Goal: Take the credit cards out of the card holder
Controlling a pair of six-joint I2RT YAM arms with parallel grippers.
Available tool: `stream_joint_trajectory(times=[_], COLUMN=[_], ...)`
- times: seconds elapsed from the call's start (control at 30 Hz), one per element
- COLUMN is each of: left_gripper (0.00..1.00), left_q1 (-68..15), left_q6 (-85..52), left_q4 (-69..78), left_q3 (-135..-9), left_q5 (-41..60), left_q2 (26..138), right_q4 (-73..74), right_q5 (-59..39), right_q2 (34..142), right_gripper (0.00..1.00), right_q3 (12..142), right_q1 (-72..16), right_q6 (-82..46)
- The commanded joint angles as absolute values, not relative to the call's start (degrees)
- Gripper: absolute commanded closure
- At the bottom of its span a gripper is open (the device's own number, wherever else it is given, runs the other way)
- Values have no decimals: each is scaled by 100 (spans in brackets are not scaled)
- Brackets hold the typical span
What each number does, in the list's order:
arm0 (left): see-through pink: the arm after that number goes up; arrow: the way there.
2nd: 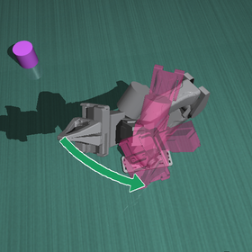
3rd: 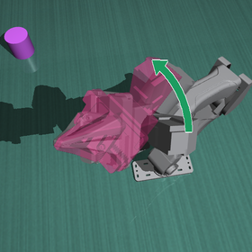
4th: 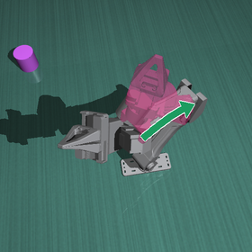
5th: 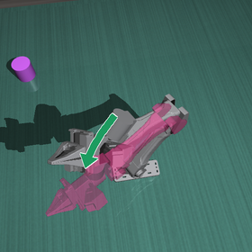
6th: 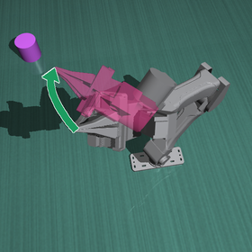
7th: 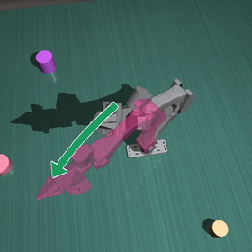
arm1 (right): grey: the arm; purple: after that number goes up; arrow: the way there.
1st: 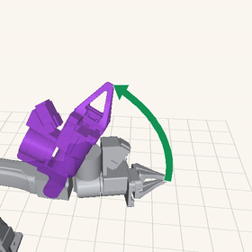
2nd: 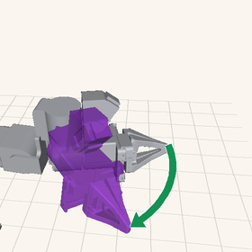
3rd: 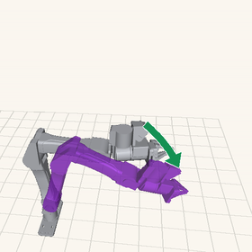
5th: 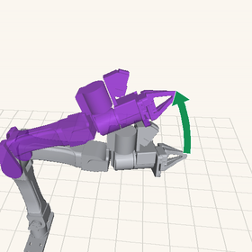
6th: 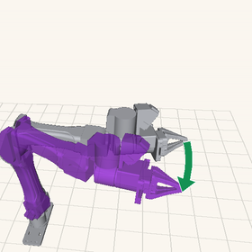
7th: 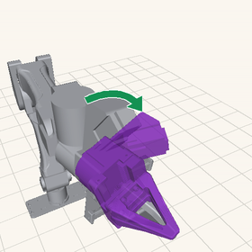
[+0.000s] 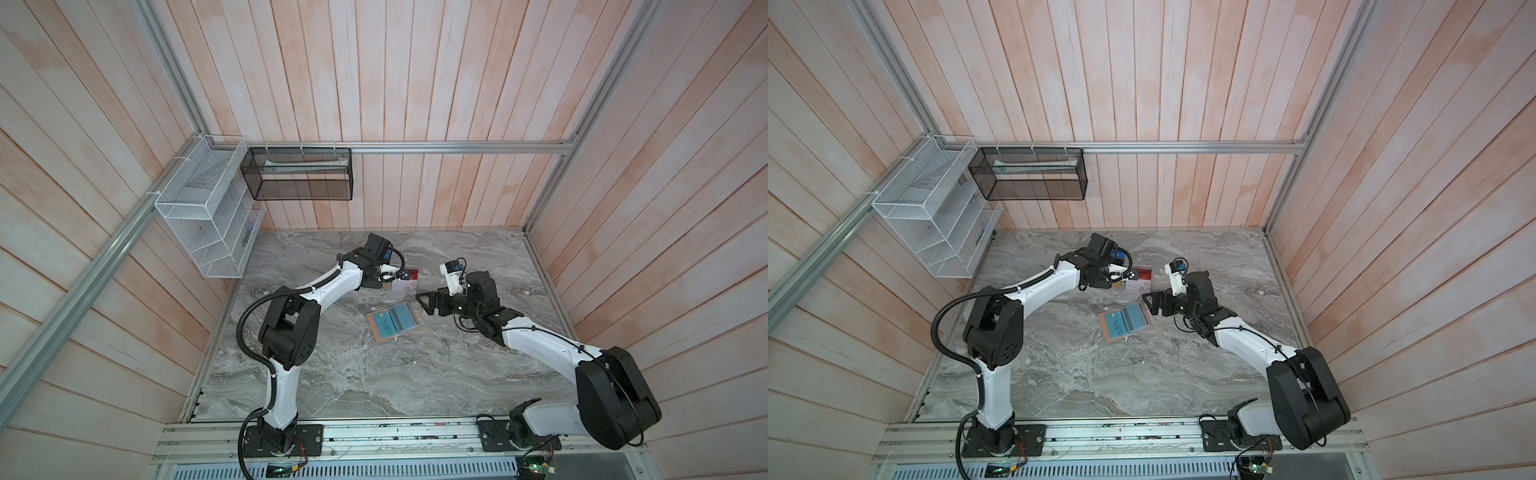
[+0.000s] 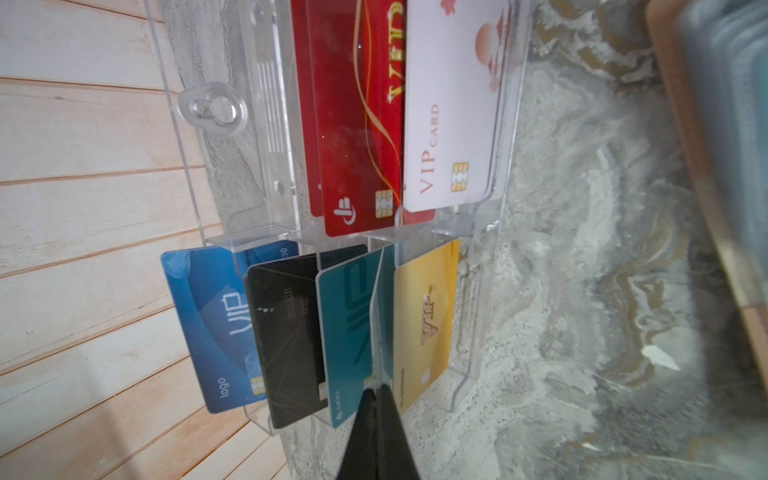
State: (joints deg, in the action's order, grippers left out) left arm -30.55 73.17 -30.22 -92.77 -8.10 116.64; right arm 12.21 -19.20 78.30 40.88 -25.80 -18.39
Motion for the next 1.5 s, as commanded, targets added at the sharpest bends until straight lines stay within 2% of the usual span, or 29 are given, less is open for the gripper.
stream_joint_trajectory(times=[0.0,0.57,0.77,1.13,1.2,1.3,1.33,1.37,1.47], left_gripper=[100,100,89,84,74,48,27,1,0], left_q1=[-3040,-3009,-3021,-3015,-2990,-2896,-2863,-2825,-2679], left_q6=[7487,7690,7647,7358,7183,6888,6764,6599,5949], left_q4=[-3032,-2685,-2623,-2300,-1958,-1436,-1313,-1220,-1081], left_q3=[-9481,-9269,-9237,-9167,-9031,-8745,-8668,-8610,-8469], left_q5=[-875,-1106,-1095,-1072,-1036,-917,-899,-874,-716], left_q2=[11820,11797,11733,11514,11350,11018,10911,10803,10441], right_q4=[1315,1411,1430,1381,1334,1261,1217,1183,1072], right_q5=[-1949,-1996,-2030,-2052,-2025,-1953,-1918,-1871,-1718], right_q2=[7744,7761,7770,7709,7675,7605,7586,7576,7575], right_gripper=[2,2,2,2,2,2,2,2,2], right_q3=[4017,3974,3973,3992,3999,3999,4007,4024,4099], right_q1=[-2598,-2603,-2606,-2602,-2609,-2609,-2610,-2611,-2606], right_q6=[-1764,-1783,-1810,-1854,-1845,-1829,-1820,-1798,-1766])
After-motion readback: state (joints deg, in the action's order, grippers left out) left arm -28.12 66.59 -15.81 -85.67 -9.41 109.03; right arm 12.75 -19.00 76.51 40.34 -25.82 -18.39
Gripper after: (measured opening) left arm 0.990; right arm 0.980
